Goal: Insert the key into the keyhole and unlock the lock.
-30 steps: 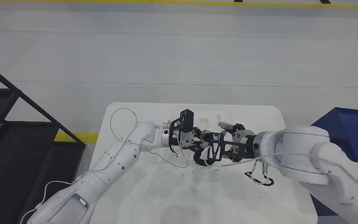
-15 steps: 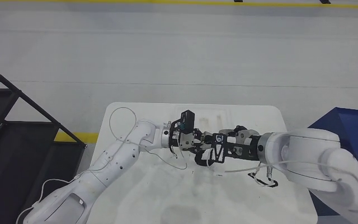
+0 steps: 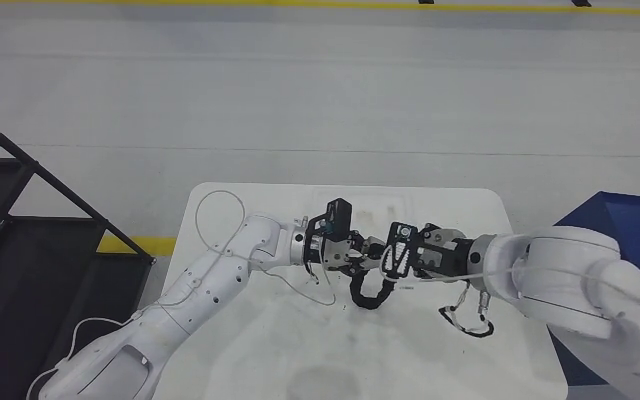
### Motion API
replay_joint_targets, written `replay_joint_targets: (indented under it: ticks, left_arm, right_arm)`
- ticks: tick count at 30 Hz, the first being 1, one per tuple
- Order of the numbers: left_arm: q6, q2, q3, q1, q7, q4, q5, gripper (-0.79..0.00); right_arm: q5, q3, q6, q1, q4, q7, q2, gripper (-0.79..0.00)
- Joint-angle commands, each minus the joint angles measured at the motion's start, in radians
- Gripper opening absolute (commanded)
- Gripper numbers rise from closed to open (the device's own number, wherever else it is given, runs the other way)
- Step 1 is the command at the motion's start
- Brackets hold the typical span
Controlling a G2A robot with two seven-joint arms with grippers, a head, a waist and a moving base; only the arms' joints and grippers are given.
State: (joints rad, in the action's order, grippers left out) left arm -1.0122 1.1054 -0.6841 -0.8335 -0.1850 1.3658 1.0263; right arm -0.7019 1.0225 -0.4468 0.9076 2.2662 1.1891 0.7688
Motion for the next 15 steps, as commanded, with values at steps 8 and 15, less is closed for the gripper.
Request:
replay_joint_targets:
  ticks: [8,15]
  left_arm:
    - [0.000,-0.004,0.000,0.000,-0.008,0.020,0.012,-0.785]
    - [0.003,-0.010,-0.024,-0.005,-0.029,0.054,0.085,-0.785]
  right_arm:
    - [0.072,0.042,0.099,0.029,-0.010,-0.016,-0.001,-0.785]
    - [0.169,0.072,0.185,0.049,-0.032,-0.020,0.000,-0.785]
